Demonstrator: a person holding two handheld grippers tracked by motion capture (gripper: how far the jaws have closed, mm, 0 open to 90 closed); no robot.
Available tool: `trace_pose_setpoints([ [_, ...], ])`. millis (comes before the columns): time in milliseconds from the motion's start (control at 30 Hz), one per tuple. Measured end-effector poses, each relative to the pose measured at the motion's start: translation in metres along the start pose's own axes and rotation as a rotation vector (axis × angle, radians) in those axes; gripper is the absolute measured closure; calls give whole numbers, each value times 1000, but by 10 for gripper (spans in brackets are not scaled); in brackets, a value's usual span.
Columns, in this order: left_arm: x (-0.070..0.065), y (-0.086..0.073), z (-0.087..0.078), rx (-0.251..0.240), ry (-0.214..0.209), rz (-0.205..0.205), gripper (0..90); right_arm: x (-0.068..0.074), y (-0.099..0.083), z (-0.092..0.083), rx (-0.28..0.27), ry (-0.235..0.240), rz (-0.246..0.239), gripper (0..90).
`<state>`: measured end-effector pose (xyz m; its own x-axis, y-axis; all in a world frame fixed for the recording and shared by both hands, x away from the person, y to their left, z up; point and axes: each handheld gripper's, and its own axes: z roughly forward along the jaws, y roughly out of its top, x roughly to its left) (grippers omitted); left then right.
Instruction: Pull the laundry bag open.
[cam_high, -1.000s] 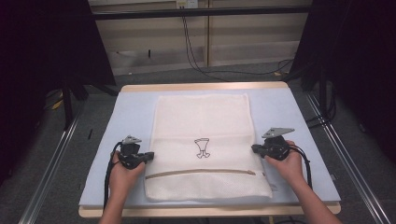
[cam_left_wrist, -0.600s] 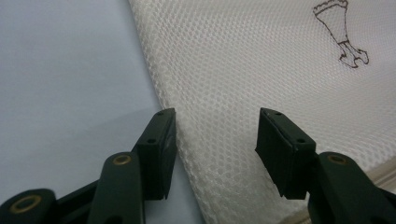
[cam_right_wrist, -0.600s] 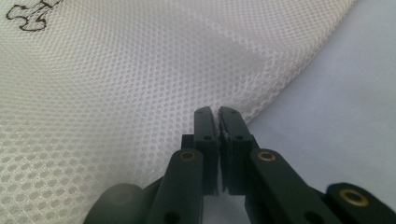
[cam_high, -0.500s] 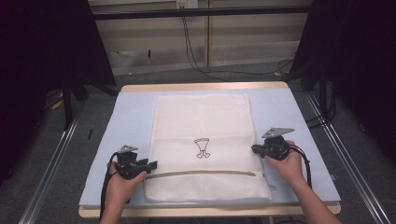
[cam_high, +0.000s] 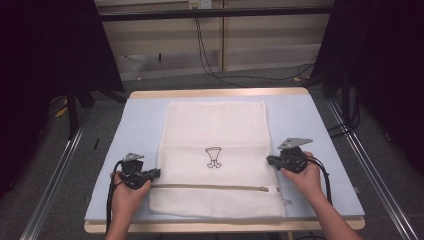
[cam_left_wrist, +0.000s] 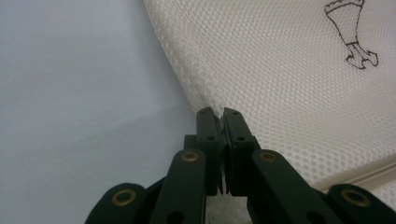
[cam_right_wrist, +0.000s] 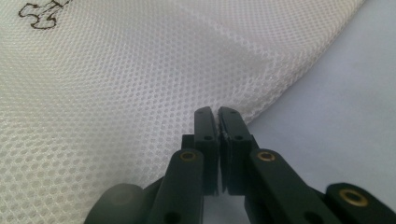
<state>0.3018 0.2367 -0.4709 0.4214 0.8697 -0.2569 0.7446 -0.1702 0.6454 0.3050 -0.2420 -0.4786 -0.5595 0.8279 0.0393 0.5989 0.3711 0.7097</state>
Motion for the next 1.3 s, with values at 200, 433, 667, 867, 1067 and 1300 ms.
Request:
trace_pose_setpoints([
  [200,7,2,1,-8,4,-4,867,-1,10,11,-11,-20,-15,870],
  [433,9,2,0,3,-5,-6,861,-3,12,11,-22,-7,-19,868],
  [667,7,6,-6,-10,15,0,747,-3,12,8,-50,-17,-49,790],
  [867,-5,18,-14,-53,-21,33,574,-1,7,-8,-129,47,-35,579],
  [1067,-29,31,-5,-48,-108,96,481,2,-2,-25,-147,101,-24,599],
  [1300,-50,39,9,-28,-194,130,351,12,-20,-36,-154,107,-85,900],
])
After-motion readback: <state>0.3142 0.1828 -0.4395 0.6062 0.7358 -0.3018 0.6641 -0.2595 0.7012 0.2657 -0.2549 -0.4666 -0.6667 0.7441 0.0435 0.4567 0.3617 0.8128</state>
